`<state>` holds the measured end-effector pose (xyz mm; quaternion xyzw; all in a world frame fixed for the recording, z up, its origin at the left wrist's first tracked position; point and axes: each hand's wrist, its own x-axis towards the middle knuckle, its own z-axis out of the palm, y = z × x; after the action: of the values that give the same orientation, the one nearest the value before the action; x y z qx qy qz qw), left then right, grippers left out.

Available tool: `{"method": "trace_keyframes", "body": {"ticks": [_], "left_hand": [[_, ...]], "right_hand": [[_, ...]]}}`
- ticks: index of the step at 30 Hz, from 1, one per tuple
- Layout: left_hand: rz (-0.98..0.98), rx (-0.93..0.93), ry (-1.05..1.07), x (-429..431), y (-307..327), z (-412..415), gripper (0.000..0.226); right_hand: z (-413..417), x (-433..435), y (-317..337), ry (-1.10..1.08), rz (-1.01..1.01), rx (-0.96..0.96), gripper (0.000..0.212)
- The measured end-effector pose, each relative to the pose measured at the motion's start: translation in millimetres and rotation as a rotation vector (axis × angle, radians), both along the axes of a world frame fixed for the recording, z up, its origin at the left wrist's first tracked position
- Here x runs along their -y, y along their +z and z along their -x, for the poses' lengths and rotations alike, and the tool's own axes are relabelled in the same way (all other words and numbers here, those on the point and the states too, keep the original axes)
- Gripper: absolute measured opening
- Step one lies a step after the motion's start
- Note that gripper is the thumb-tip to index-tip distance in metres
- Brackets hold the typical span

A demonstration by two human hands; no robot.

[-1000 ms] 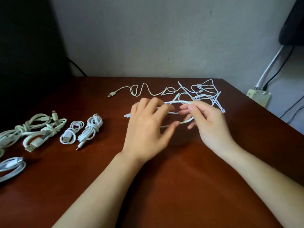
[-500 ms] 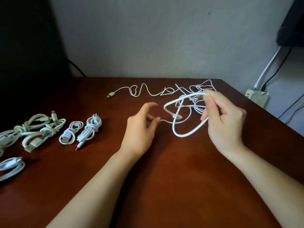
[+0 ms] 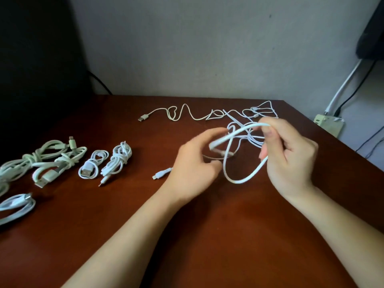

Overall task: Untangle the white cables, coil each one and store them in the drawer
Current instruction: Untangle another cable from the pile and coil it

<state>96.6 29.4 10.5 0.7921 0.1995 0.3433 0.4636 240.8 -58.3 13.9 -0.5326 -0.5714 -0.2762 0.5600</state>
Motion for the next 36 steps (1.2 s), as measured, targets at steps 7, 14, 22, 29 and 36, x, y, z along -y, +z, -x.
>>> {"method": "trace_keyframes", "body": {"ticks": [7,14,22,29,36], "left_hand": [[0.517,0.078,-0.101,4,-1,-7,0.042],[0.606,0.225,0.081,-12,0,1,0.016],[0.346,0.310,0.051,-11,4,2,0.029],[0.762,0.602,-0.291,-15,16,8,0.048],[0.896,0.740,-0.198,-19,21,7,0.047]], "right_hand": [[9,1,-3,0.020,0.031,0.179,0.034],[17,-1,-8,0.156,0.308,0.215,0.047],[-6,-10,-19,-0.069,0.988,0.023,0.048],[-17,-14,-22,-0.096,0.973,-0.054,0.022],[-21,-13,-11,0.133,0.600,-0.593,0.023]]}}
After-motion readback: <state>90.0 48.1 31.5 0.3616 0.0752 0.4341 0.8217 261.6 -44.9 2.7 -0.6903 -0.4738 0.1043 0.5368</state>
